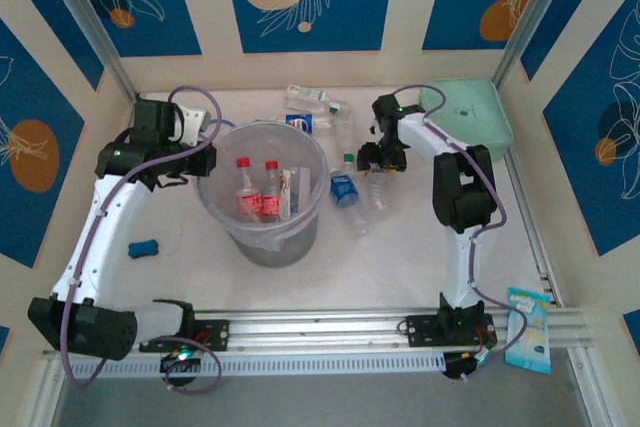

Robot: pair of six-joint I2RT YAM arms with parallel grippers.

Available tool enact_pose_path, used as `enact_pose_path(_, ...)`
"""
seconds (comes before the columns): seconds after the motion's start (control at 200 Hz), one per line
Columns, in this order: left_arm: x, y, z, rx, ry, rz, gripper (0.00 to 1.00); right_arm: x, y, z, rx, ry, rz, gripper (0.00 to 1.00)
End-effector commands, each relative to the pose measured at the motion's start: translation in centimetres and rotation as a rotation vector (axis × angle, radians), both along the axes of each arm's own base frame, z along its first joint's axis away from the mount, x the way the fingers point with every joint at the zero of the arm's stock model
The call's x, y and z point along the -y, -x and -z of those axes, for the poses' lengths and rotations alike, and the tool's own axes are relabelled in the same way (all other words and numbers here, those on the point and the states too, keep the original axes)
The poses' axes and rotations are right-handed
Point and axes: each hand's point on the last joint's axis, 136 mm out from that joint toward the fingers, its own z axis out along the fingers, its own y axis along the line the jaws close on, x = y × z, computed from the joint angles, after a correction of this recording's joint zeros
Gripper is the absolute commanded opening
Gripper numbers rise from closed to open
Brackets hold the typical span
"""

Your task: Put the plastic bottles in the bin

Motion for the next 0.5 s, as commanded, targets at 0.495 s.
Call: enact_pose_path(0.495, 4.6, 0.4, 1.3, -0.082, 0.118, 0.148, 0.00, 2.7, 3.0, -17.5, 0.323, -0.254, 0.088, 0.54)
